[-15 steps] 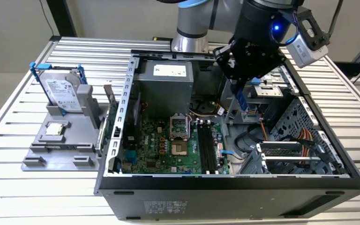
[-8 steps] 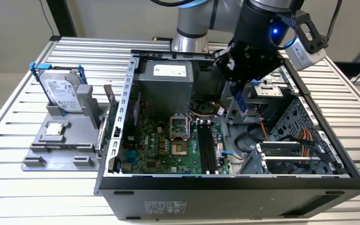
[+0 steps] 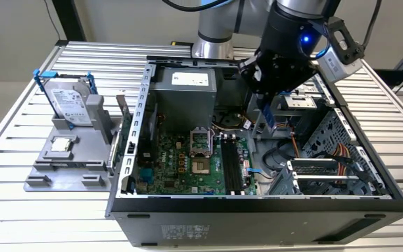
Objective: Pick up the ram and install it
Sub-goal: 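Insert the ram into the slot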
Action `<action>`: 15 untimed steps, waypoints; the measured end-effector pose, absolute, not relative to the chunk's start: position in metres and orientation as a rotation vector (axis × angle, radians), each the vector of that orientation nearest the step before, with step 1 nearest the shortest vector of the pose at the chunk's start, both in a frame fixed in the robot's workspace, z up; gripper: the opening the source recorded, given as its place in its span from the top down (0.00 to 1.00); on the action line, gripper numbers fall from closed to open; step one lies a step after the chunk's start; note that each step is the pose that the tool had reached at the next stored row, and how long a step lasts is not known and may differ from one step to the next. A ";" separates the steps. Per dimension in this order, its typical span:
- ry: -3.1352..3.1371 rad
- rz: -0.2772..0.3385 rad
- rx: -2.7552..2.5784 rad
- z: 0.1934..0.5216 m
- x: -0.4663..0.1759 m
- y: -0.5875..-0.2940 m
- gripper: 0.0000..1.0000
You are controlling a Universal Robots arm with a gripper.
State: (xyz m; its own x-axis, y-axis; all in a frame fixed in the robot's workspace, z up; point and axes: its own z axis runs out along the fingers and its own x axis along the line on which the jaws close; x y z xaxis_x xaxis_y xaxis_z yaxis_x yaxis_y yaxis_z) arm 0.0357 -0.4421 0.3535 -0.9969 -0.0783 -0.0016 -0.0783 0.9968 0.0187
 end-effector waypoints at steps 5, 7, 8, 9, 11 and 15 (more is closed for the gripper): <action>3.138 0.029 -0.123 0.350 0.036 -0.442 1.00; 3.138 0.029 -0.123 0.348 0.036 -0.442 1.00; 3.138 0.029 -0.123 0.348 0.036 -0.442 1.00; 3.138 0.029 -0.123 0.347 0.036 -0.442 1.00; 3.138 0.029 -0.123 0.346 0.036 -0.442 1.00; 3.138 0.029 -0.123 0.343 0.036 -0.442 1.00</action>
State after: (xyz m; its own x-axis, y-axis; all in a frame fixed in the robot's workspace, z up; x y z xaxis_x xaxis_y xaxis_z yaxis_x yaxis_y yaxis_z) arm 0.0358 -0.4421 0.3431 -0.9969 -0.0782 -0.0017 -0.0782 0.9968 0.0187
